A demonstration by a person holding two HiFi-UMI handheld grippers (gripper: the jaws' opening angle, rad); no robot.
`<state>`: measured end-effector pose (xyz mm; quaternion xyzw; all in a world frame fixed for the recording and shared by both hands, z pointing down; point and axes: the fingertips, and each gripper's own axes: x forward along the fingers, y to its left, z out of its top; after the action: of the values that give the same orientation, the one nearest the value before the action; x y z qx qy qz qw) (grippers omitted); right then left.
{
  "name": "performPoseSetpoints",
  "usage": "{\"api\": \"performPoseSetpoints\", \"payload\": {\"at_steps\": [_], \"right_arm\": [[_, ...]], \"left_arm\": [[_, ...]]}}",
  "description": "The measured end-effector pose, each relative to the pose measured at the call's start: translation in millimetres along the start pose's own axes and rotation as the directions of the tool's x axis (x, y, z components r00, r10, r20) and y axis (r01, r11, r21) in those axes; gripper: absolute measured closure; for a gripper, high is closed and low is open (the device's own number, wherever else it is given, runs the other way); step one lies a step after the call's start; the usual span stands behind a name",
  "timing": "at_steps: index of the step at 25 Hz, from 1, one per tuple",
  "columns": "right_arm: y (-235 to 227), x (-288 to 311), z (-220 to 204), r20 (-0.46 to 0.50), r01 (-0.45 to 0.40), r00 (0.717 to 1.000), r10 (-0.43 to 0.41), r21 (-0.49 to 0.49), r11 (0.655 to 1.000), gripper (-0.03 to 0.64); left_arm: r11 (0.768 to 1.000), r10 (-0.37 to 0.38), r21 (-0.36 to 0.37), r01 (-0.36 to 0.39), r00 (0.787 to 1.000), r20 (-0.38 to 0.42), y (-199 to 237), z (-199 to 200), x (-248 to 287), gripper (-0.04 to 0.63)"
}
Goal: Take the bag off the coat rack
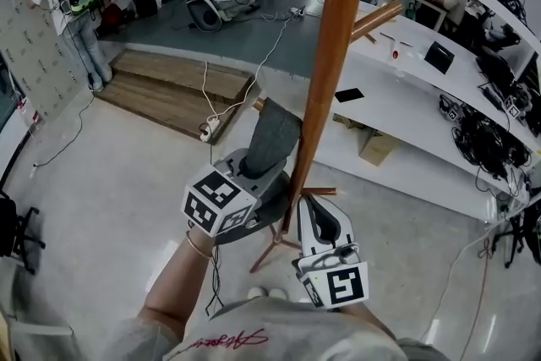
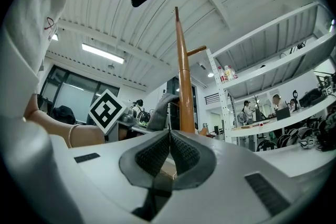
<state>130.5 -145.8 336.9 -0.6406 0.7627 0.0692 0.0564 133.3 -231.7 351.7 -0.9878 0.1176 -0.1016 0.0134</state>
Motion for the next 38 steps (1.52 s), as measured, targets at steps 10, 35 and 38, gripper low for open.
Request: {"api": "performPoseSetpoints", "payload": {"at_steps": [10,35,38], "right_arm": [[-3,2,1,0.002,0.005,1.0,-0.005,-0.001,1.0,0.6],[8,11,-1,0.01,-0.044,0.999,0.044,0.011,0.999,0.6],[14,14,-2,0.01,-0.067,0.998,0.067,0.016,0.998,0.6]], "left_arm": [[0.998,0.064,0.02,-0.065,0.996,0.067,3,14,-8,0.578],[0.976,0.207,-0.116,-0.186,0.957,0.203,39,51,-61,0.578],[0.97,0.233,-0.121,-0.212,0.95,0.209,40,51,-72,0.578]]}}
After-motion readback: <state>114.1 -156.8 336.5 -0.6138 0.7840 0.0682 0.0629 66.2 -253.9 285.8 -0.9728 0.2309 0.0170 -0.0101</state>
